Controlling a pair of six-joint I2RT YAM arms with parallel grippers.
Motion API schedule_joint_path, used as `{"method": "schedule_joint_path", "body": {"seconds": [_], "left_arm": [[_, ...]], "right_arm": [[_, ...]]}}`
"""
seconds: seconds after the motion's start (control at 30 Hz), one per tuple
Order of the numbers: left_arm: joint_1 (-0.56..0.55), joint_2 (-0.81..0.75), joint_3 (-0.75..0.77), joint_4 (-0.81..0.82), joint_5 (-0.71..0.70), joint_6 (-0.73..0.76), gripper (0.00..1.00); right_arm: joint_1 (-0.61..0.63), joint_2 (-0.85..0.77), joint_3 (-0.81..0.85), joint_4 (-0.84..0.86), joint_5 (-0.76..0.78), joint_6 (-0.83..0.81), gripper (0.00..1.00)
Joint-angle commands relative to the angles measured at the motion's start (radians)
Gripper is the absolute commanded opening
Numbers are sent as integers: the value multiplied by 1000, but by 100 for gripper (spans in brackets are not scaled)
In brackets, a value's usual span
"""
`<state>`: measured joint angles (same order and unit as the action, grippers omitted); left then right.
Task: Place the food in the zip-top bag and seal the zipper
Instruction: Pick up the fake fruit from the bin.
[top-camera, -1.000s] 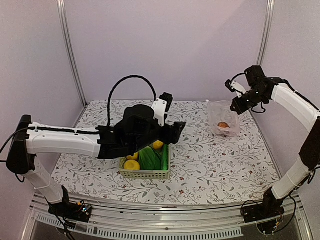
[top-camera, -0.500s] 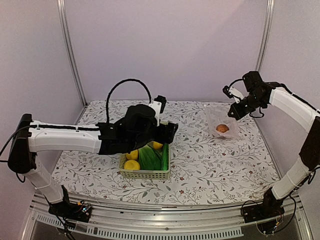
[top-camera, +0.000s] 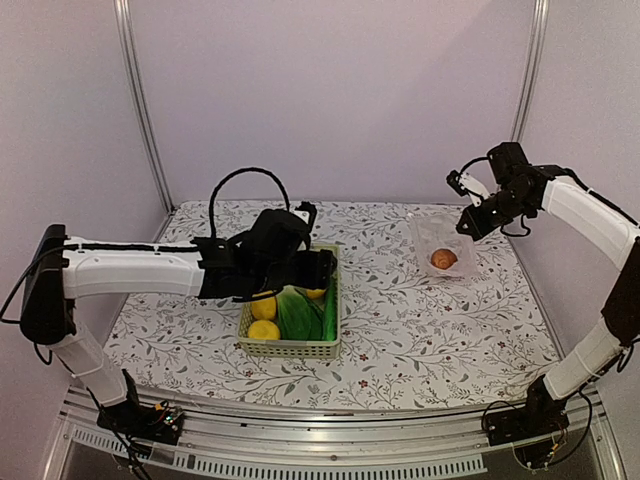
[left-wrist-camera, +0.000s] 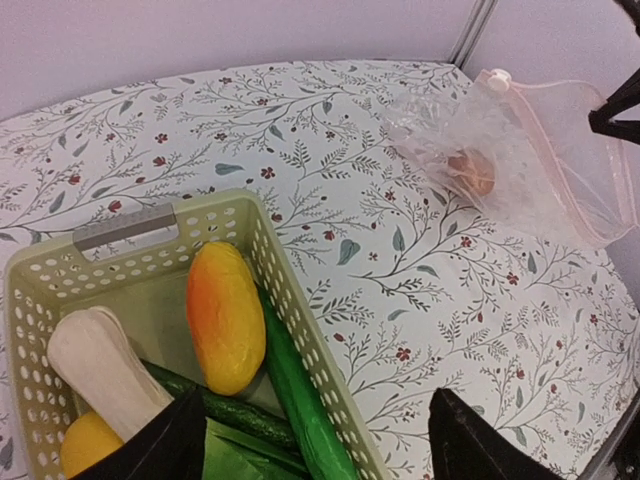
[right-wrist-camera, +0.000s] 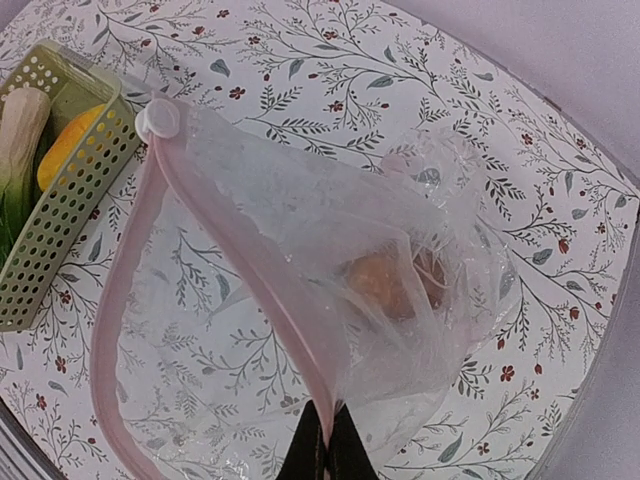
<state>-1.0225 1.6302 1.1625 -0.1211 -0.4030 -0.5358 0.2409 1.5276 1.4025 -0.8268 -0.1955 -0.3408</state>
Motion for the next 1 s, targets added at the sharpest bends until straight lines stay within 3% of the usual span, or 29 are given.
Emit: {"method": "schedule_joint_path", "body": {"seconds": [0.0,0.6,0.97], "left_arm": [[37,32,-9,-85,47,-54,74],[126,143,-16,-146,177,-98,68],[179,247,145,-198,172,-45,65]], "right_arm": [[5,-38,-16,6,-12,-6,0],[6,-55,-44,5,-31,13,0],[7,-67,-49,-3,-31,12,0]]}}
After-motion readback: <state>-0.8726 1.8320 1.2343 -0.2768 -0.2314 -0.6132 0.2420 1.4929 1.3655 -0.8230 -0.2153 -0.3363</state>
